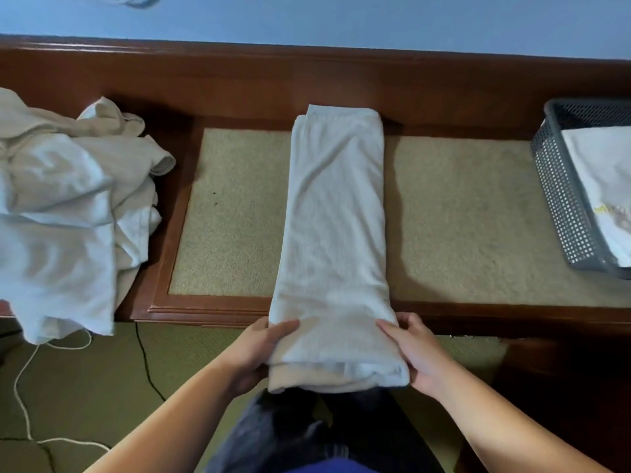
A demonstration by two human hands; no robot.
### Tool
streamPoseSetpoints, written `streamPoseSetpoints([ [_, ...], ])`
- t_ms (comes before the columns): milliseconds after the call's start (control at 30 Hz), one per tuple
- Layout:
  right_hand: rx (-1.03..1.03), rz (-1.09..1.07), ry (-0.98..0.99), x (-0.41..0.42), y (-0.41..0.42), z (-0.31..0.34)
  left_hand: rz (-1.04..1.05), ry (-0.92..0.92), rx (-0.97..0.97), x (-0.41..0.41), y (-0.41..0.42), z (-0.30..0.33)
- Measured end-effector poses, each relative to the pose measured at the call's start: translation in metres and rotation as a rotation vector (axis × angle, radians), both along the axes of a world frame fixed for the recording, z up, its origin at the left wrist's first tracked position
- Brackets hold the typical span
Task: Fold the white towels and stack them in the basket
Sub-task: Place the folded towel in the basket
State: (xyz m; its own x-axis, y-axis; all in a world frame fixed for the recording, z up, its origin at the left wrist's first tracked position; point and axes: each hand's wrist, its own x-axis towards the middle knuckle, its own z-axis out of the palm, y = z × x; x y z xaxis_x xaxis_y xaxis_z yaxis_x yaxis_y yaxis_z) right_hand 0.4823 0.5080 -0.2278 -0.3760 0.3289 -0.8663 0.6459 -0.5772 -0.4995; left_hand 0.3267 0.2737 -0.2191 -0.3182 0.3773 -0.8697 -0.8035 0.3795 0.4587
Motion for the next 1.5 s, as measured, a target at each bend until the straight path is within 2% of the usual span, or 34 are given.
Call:
streamPoseSetpoints([
  [133,0.073,-0.022,0.112,-0.011,0.009,0.036,0.068,0.109,0.064,-0.015,-0.002,0.021],
  [233,0.148,-0.011,0.214,-0.022,0.017,0.055,-0.018,0.162,0.149,-0.03,0.002,0.041],
  [333,0.109,-0.048,0.292,-0.038,0.029,0.072,-0.082,0.161,0.234,-0.051,0.008,0.051],
  [433,0.036,-0.164,0.35,-0.054,0.04,0.089,0.022,0.029,0.493,-0.079,0.011,0.057],
  [500,-0.051,-0.319,0.444,-0.063,0.051,0.093,0.007,0.02,0.656,-0.098,0.016,0.064],
  [567,-0.097,-0.38,0.526,-0.075,0.067,0.094,-0.125,0.133,0.721,-0.116,0.028,0.07],
  [633,-0.062,-0.304,0.577,-0.091,0.081,0.094,-0.253,0.272,0.727,-0.131,0.043,0.07],
  [700,0.005,-0.242,0.588,-0.112,0.095,0.092,-0.293,0.473,0.57,-0.145,0.063,0.073],
  [800,0.143,-0.175,0.552,-0.148,0.115,0.088,-0.178,0.706,0.278,-0.163,0.104,0.075],
  [900,0.261,-0.093,0.416,-0.189,0.139,0.078,-0.116,0.768,0.055,-0.189,0.144,0.068],
  [967,0.373,0.015,0.294,-0.215,0.155,0.068,-0.179,0.742,-0.07,-0.212,0.168,0.054],
  [1067,0.466,0.145,0.193,-0.253,0.179,0.052,-0.244,0.821,-0.333,-0.252,0.196,0.024],
  [1167,0.543,0.246,0.117,-0.291,0.206,0.028,-0.139,0.853,-0.27,-0.287,0.226,0.005],
  [1333,0.703,0.238,0.128,-0.351,0.248,0.0,0.018,0.968,-0.318,-0.338,0.27,-0.019],
  [1500,0.748,0.245,-0.006,-0.389,0.27,-0.038,-0.021,0.938,-0.477,-0.366,0.295,-0.057],
])
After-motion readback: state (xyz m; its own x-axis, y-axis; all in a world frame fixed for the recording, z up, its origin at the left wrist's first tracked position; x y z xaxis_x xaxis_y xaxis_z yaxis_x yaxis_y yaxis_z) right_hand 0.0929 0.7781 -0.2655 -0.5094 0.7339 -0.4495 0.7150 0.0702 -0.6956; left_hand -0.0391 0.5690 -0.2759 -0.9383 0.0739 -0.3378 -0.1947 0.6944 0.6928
